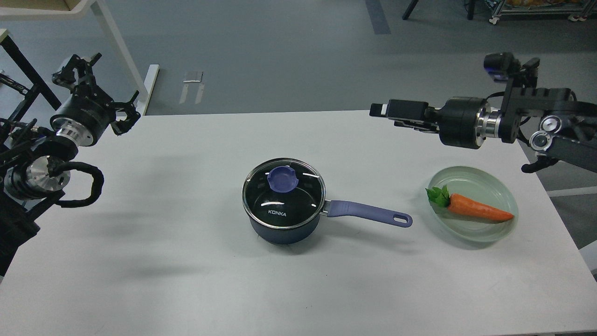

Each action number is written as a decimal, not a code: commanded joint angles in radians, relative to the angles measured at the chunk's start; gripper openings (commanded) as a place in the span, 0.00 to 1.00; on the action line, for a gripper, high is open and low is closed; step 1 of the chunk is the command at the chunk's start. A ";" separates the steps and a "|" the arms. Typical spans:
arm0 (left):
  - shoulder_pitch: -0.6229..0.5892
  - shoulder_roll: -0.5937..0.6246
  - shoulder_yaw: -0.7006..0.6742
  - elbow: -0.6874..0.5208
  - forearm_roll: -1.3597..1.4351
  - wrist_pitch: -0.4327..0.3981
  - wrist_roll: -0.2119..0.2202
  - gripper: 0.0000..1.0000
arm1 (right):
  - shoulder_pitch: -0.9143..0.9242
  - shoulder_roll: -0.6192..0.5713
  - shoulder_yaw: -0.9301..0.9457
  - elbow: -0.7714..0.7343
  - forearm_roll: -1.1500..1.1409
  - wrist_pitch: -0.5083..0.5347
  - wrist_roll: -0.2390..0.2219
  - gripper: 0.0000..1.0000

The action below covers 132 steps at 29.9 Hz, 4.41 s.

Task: Open pot lid
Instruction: 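Reach the right gripper to the purple pot handle and grasp it, then reach the left gripper over the pot toward the purple lid knob, then grasp the purple lid knob with the left gripper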

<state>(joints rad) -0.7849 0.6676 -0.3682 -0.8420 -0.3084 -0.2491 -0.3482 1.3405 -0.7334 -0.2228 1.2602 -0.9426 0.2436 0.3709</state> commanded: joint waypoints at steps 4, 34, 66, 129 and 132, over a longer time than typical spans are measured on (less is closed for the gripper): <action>0.003 0.003 0.008 -0.003 0.043 -0.001 -0.008 0.99 | 0.065 0.011 -0.174 0.088 -0.298 -0.020 0.008 0.97; 0.010 0.035 0.006 -0.003 0.046 -0.007 -0.009 0.99 | 0.229 0.247 -0.437 0.084 -0.611 -0.046 0.029 0.63; -0.148 0.052 0.084 -0.374 1.121 0.048 -0.011 0.98 | 0.230 0.261 -0.440 0.082 -0.596 -0.043 0.029 0.20; -0.143 -0.161 0.380 -0.335 2.077 0.406 0.024 0.53 | 0.236 0.295 -0.443 0.080 -0.587 -0.029 0.030 0.21; -0.143 -0.161 0.380 -0.335 2.073 0.406 0.023 0.47 | 0.236 0.293 -0.443 0.080 -0.584 -0.030 0.031 0.21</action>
<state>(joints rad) -0.9276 0.5061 0.0123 -1.1768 1.7679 0.1570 -0.3243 1.5776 -0.4392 -0.6650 1.3405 -1.5290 0.2137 0.4018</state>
